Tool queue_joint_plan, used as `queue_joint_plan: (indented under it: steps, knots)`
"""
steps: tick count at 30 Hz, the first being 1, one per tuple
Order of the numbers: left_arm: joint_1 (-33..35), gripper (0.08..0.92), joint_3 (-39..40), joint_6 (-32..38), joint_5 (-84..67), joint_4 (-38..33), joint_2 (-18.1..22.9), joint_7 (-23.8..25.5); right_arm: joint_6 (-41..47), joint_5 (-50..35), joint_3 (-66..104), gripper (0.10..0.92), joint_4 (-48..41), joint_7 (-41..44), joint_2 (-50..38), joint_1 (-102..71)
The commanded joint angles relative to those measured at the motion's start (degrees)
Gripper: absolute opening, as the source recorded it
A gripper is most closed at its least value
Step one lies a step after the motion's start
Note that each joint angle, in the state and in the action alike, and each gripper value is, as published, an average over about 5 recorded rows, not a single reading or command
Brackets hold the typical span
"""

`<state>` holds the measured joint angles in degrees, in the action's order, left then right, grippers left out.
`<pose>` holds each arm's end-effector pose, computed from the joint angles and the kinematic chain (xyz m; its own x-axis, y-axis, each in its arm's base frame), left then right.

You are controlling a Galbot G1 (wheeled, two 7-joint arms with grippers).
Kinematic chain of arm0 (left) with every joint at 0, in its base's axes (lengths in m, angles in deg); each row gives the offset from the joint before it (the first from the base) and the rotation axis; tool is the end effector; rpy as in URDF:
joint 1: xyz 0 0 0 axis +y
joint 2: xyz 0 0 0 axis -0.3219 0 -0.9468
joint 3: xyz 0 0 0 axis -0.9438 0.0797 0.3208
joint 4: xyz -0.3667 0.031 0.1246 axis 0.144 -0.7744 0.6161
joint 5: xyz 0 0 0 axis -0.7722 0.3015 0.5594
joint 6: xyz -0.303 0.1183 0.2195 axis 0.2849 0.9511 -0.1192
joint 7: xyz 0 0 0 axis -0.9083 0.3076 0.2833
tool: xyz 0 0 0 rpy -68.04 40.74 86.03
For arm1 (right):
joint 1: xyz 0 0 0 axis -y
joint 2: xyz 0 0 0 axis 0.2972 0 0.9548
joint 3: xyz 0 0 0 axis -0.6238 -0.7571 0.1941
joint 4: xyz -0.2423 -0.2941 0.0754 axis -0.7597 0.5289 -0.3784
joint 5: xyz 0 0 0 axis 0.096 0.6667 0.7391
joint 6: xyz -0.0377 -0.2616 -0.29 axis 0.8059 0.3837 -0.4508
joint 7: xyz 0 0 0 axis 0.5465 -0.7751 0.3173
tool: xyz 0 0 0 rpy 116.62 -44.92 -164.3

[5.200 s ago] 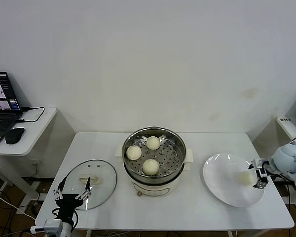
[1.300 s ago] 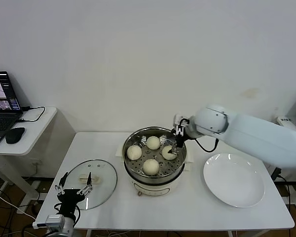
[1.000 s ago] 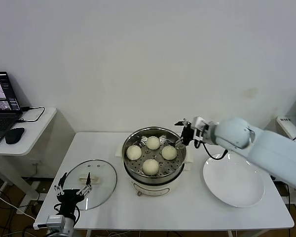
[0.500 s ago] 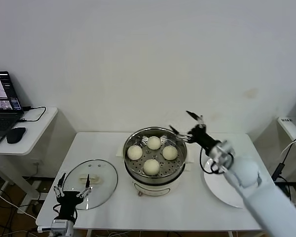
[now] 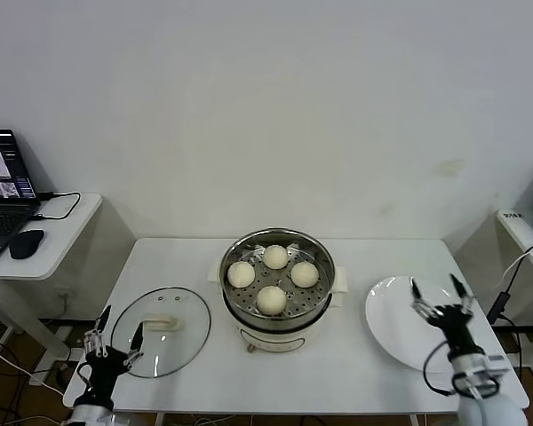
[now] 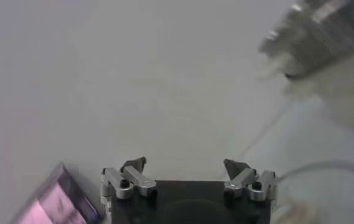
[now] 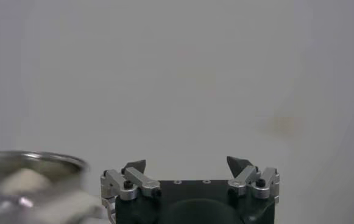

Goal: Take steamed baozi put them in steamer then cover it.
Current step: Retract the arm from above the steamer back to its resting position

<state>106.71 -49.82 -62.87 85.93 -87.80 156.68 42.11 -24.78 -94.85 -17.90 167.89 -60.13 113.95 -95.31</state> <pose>0.1664 0.1495 -0.3944 -0.9999 0.0061 -0.0141 -0.0106 0.3931 0.9194 0.2381 -0.2008 -0.3746 -0.9934 0.0382 -0.1080 0.0468 0.9958 -0.0782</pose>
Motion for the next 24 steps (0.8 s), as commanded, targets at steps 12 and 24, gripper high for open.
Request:
queue_joint_plan:
  steps: [12,24]
  knots:
    - [-9.13,0.823,2.68,3.17,33.33,15.51,-8.11,-0.43,-3.33,4.12,5.61,0.823,0.01,-2.38,7.38,-6.82]
    - [-17.68,0.823,5.65,3.9,32.46,22.68,-9.9,0.18,-4.6,7.03,5.74,0.823,0.78,-2.41,9.11,-8.45]
